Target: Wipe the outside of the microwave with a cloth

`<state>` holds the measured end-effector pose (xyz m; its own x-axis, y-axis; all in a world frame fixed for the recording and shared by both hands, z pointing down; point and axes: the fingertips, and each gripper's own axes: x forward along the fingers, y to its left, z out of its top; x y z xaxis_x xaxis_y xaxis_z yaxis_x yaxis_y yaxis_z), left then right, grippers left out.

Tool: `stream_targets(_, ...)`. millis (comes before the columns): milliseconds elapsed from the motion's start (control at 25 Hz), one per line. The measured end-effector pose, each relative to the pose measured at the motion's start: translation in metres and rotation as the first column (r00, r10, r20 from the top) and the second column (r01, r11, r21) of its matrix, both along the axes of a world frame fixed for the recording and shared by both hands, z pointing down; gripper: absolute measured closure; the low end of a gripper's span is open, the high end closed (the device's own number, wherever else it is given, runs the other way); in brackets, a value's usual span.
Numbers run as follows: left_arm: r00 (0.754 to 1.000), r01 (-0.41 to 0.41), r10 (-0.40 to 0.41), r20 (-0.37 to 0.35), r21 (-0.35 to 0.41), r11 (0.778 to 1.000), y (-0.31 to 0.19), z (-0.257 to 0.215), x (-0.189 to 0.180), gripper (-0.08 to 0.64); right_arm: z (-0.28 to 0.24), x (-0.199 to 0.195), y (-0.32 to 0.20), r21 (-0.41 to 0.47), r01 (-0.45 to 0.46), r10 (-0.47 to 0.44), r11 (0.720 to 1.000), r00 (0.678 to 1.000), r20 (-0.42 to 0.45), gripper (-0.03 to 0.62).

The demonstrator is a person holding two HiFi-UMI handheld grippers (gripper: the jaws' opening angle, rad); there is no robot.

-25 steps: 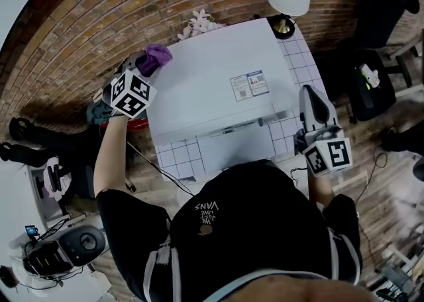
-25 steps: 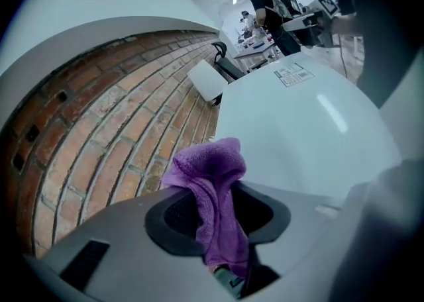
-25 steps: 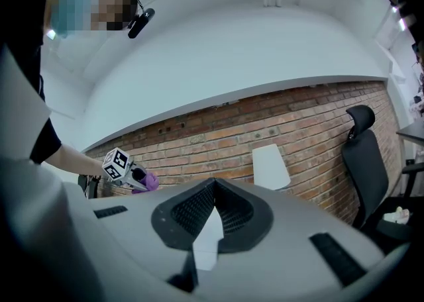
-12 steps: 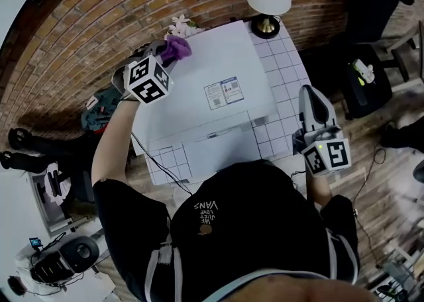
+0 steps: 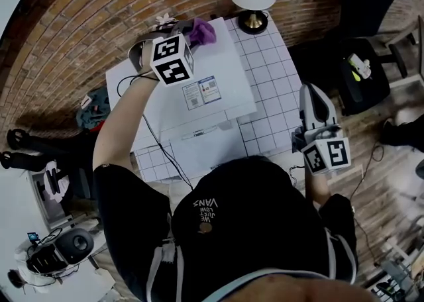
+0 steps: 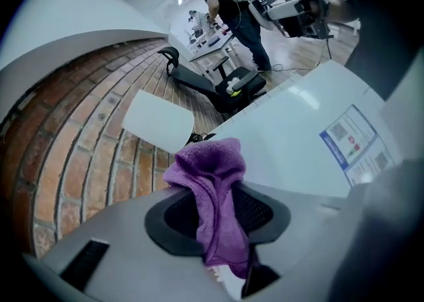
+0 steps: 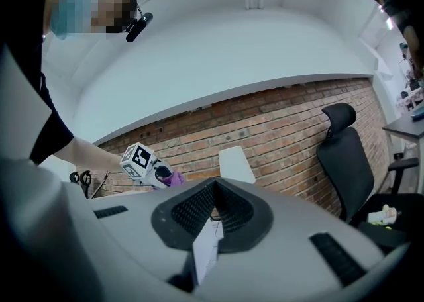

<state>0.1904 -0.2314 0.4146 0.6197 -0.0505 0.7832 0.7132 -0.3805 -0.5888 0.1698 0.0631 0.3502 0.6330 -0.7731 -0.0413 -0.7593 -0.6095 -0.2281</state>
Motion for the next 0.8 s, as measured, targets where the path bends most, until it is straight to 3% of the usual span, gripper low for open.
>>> stream_targets(320,0.999,-0.035,0.035,0.002,0.044,0.998,0.032,0.001,0.026,0.426,0.003,0.002,0.009,0.0,0.015,-0.015,1.0,1.0,0.01,0.595)
stream_targets(440,0.999,-0.032,0.033,-0.007,0.027,0.999,0.032,-0.003,0.022,0.426,-0.001,-0.002,0.004,0.0,0.026,-0.026,1.0,1.0,0.002,0.595)
stream_targets(640,1.0,-0.009,0.009,-0.03,-0.001,1.0,0.011,-0.016,-0.012,0.426,-0.01,-0.022,-0.017,0.001,0.064,-0.064,0.998,0.998,-0.015,0.595)
stream_targets(800,0.999,0.039,-0.038,-0.035,0.014,0.999,-0.026,-0.02,-0.065,0.426,-0.014,-0.045,-0.043,0.008,0.112,-0.112,0.994,0.993,-0.026,0.595)
